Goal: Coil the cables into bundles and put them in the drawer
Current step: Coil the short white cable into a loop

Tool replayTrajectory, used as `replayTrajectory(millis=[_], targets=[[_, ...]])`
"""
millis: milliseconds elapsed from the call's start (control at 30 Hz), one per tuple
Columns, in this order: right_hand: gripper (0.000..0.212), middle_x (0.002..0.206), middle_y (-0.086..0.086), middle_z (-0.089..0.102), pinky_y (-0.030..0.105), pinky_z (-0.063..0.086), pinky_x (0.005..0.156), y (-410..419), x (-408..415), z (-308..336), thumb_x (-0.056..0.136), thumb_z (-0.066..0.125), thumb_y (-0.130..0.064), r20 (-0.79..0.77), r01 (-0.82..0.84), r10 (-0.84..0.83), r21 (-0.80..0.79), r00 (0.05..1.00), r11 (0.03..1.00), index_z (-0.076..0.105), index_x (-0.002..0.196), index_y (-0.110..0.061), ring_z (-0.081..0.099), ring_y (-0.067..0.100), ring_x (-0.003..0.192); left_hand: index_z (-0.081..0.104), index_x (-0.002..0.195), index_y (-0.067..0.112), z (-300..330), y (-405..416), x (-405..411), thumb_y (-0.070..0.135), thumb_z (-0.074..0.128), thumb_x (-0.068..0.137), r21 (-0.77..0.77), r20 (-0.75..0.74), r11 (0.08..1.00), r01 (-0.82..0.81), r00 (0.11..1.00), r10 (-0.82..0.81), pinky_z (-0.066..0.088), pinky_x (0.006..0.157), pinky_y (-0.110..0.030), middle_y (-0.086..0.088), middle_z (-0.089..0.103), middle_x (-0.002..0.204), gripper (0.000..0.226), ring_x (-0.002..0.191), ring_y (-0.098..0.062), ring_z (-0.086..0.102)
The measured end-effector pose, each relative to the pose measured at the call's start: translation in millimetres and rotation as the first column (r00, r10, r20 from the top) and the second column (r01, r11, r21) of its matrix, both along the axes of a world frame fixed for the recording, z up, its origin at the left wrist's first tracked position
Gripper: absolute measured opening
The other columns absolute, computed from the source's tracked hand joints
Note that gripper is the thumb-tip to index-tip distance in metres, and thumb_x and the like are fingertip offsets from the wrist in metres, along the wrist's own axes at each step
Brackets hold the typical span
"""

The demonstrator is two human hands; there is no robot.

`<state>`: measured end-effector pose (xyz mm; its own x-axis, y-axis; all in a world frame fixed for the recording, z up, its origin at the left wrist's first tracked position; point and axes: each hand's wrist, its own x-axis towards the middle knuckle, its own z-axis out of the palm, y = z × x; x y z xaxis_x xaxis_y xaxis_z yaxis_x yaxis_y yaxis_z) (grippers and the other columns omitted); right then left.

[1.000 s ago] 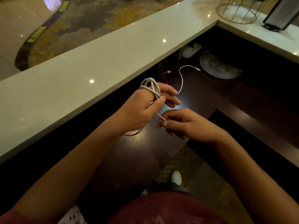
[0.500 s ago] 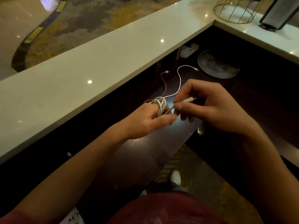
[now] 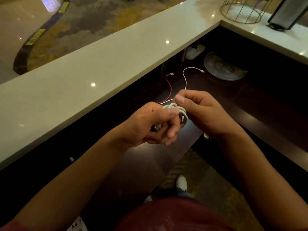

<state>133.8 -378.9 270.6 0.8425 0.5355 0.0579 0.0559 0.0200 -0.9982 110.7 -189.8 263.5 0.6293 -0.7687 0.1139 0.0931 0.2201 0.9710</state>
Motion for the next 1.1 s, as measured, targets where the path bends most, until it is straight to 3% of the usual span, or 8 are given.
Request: replayTrajectory(millis=[133,233,333,467,600,733,933,1100], targets=[[0.023,0.076,0.023,0.06,0.034,0.05,0.068,-0.7,0.8,-1.5,0.102,0.053,-0.018,0.01,0.08,-0.08,0.027,0.997,0.996,0.067,0.085,-0.013,0.058,0.03,0.071,0.057,0.068,0.011,-4.5,-0.6,1.0,0.039,0.058,0.096,-0.065,-0.083,0.988,-0.14,0.987,0.134,0.034,0.057,-0.076,0.013,0.046,0.042,0.039,0.037,-0.004,0.05],[0.023,0.08,0.038,0.058,0.041,0.051,0.068,0.2,1.7,-3.7,0.103,0.054,-0.019,0.052,0.141,-0.142,0.03,0.988,0.99,0.065,0.091,-0.003,0.059,0.035,0.072,0.059,0.067,0.015,-4.8,-4.7,-0.1,0.037,0.061,0.096,-0.056,-0.153,0.962,-0.268,0.954,0.257,0.053,0.066,-0.044,0.009,0.039,0.039,0.037,0.032,-0.009,0.042],[0.029,0.078,0.03,0.062,0.038,0.053,0.067,3.2,0.4,-3.8,0.101,0.055,-0.024,0.105,0.199,-0.2,0.02,0.974,0.98,0.064,0.095,0.003,0.061,0.033,0.071,0.059,0.066,0.015,-2.2,-7.6,0.1,0.028,0.052,0.101,-0.019,-0.201,0.936,-0.352,0.918,0.342,0.055,0.07,-0.036,0.007,0.037,0.037,0.039,0.03,-0.012,0.038],[0.029,0.072,0.006,0.063,0.024,0.052,0.059,15.0,-4.8,-2.5,0.1,0.054,-0.018,0.159,0.279,-0.285,0.057,0.945,0.959,0.061,0.095,0.01,0.061,0.015,0.061,0.052,0.058,0.014,2.4,-15.0,-3.0,0.025,0.058,0.1,0.027,-0.057,0.84,-0.542,0.838,0.542,0.054,0.06,-0.05,0.005,0.039,0.038,0.044,0.03,-0.015,0.037],[0.024,0.069,0.014,0.059,0.023,0.049,0.053,23.9,-6.8,-4.6,0.104,0.052,-0.011,0.186,0.374,-0.38,0.063,0.906,0.925,0.061,0.093,0.009,0.057,0.014,0.057,0.048,0.056,0.011,1.3,-26.0,-3.1,0.02,0.058,0.1,0.066,0.026,0.697,-0.714,0.699,0.714,0.044,0.045,-0.027,0.004,0.041,0.04,0.047,0.032,-0.015,0.036],[0.029,0.07,0.02,0.059,0.038,0.045,0.051,20.9,-10.6,-4.1,0.102,0.056,-0.018,0.208,0.403,-0.399,0.025,0.893,0.915,0.062,0.094,0.009,0.052,0.028,0.057,0.058,0.07,0.004,-7.3,-23.0,-3.9,0.028,0.068,0.094,0.071,0.142,0.578,-0.813,0.582,0.801,0.05,0.054,-0.029,-0.008,0.05,0.048,0.036,0.041,-0.015,0.047],[0.024,0.064,-0.005,0.065,0.022,0.045,0.05,8.5,-8.6,-1.3,0.098,0.053,-0.024,-0.009,0.161,-0.161,0.067,0.987,0.985,0.062,0.09,-0.003,0.056,0.008,0.053,0.065,0.092,0.013,-15.0,-6.6,-2.1,0.048,0.067,0.088,-0.021,0.093,0.783,-0.622,0.779,0.621,0.042,0.048,-0.021,-0.037,0.054,0.073,0.036,0.043,-0.014,0.05],[0.019,0.072,0.001,0.068,0.025,0.048,0.051,-1.5,-4.1,-4.9,0.099,0.053,-0.017,-0.113,0.026,-0.008,0.161,0.994,0.987,0.064,0.097,-0.002,0.06,0.014,0.059,0.075,0.085,0.027,-8.7,0.4,-3.8,0.047,0.067,0.086,-0.061,0.03,0.841,-0.537,0.842,0.539,0.042,0.047,-0.015,-0.016,0.062,0.068,0.022,0.042,-0.008,0.049]])
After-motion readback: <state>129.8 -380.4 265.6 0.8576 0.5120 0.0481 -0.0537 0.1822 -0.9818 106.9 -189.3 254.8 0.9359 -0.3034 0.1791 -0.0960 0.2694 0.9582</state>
